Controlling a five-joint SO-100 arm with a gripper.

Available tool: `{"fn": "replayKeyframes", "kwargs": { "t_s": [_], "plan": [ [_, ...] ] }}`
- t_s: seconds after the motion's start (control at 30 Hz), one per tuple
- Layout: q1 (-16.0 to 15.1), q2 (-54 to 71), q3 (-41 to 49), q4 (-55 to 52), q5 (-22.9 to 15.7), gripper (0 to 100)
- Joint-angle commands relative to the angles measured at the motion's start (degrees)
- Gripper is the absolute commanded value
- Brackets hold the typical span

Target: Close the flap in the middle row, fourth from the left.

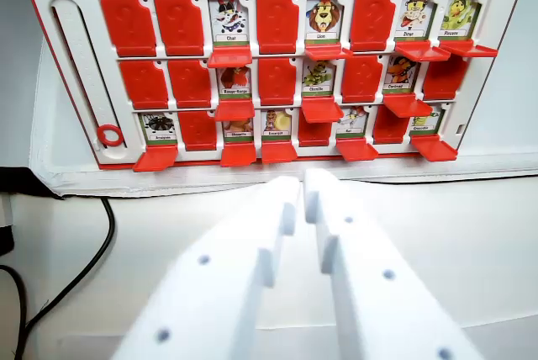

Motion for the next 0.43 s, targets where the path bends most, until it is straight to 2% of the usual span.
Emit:
{"fn": "replayKeyframes", "kwargs": {
  "t_s": [0.0, 0.4],
  "plan": [
    [0.0, 4.2, -6.4, 0.1, 0.4, 0],
    [0.2, 4.0, -6.1, 0.1, 0.6, 0]
  ]
}}
